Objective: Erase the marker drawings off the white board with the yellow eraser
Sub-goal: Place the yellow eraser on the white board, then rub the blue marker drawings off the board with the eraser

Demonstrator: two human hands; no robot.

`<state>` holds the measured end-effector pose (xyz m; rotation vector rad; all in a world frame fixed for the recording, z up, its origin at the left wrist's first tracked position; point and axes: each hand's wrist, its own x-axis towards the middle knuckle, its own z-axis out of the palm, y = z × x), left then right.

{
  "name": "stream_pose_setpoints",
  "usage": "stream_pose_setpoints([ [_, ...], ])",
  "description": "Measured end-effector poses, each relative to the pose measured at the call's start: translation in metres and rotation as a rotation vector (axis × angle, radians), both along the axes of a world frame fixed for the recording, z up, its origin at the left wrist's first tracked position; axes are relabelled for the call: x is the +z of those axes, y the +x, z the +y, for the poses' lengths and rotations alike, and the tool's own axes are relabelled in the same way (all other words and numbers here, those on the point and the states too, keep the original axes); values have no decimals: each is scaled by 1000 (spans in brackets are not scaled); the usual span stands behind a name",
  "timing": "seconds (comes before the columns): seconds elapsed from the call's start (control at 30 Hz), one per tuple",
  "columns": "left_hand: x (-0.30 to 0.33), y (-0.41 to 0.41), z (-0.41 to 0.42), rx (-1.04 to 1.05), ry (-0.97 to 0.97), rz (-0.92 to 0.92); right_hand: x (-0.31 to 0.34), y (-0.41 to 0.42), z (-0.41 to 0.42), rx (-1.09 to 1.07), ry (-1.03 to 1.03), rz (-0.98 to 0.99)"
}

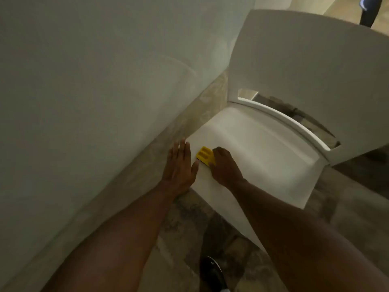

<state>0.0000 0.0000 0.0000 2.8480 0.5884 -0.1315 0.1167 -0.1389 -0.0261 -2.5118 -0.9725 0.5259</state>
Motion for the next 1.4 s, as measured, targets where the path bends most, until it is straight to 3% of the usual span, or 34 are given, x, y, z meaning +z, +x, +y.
stream_pose_setpoints([
  [0.3, -13, -8, -1, 8, -2, 64, -21, 2, 6, 93, -121, -41],
  [0.6, 36, -33, 14, 79, 78, -86, 31, -30, 27, -2, 183, -122],
  [0.7, 75, -50, 23, 104, 136, -163, 67, -49, 39, 23, 303, -192],
  [0.97, 200, -124, 57, 97, 531, -415, 178, -117, 84, 49, 714, -369],
  [1.4, 436, -305, 115, 183, 998, -682, 433, -258, 172, 243, 1318, -552],
])
